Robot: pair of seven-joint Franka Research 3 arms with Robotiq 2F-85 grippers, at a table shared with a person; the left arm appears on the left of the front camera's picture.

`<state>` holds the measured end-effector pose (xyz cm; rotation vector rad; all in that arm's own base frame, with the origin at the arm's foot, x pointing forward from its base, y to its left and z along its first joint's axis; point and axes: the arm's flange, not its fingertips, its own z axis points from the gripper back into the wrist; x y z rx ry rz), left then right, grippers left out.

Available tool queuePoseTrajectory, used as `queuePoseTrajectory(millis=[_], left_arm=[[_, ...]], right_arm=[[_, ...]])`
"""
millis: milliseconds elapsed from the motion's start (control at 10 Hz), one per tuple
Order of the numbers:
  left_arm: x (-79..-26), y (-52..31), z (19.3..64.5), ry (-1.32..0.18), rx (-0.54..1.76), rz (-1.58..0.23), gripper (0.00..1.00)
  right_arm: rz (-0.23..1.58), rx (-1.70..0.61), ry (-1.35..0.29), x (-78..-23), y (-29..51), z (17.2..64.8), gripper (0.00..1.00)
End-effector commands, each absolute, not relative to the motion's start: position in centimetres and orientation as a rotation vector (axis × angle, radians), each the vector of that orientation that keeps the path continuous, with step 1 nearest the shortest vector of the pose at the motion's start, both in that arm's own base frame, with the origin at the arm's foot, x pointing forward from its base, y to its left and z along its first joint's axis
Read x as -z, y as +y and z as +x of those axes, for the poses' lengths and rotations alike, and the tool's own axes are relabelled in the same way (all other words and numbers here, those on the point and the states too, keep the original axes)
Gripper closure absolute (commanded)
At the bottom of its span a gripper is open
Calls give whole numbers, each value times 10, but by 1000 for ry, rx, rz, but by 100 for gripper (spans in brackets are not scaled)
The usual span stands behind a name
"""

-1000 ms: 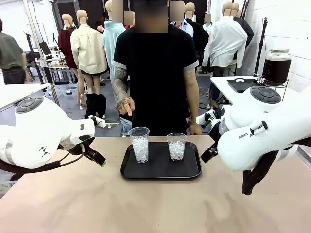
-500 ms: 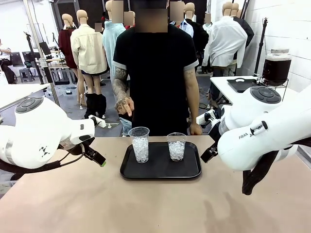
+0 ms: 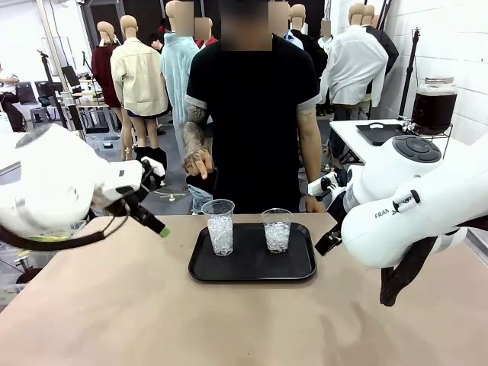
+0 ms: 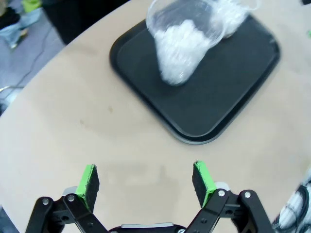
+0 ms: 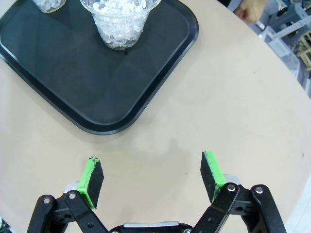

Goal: Pour the drink into the iced cup.
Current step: Pick up the iced cup indicated by the human and present it to them.

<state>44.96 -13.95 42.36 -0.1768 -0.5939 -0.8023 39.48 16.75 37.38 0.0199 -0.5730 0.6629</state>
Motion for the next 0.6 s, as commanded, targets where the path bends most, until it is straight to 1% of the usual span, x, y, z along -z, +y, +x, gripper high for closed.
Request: queuePoseTrajectory(millis=[0, 100, 300, 400, 500], left_arm=[[-414, -100, 521, -460, 973, -303, 0], [-406, -99, 541, -451, 1056, -333, 0], [-388, -95, 576, -447, 1156, -309, 0], [-375, -110, 576, -424, 1228, -364, 0], [-373, -110, 578, -432, 1254, -389, 0]], right_arm=[[20, -663, -572, -373, 167, 395, 0], [20, -663, -572, -373, 167, 395, 0], [20, -663, -572, -373, 167, 395, 0], [20, -663, -572, -373, 167, 395, 0], [20, -663, -572, -373, 167, 395, 0]])
